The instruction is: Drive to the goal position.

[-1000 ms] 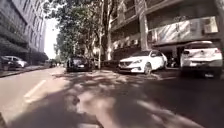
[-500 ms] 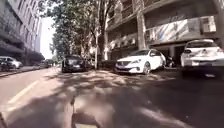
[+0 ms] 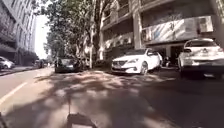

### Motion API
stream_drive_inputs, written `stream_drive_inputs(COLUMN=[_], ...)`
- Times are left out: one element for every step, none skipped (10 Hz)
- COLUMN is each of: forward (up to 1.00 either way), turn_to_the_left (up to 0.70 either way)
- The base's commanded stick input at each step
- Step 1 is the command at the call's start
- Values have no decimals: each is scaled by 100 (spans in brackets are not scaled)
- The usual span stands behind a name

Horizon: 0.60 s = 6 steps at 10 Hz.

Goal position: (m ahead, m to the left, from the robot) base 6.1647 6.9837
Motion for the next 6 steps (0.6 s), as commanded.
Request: stream_drive_inputs(forward=[70,70,70,70,70,70], turn_to_the_left=[-14,-14,-14,-14,-14,-14])
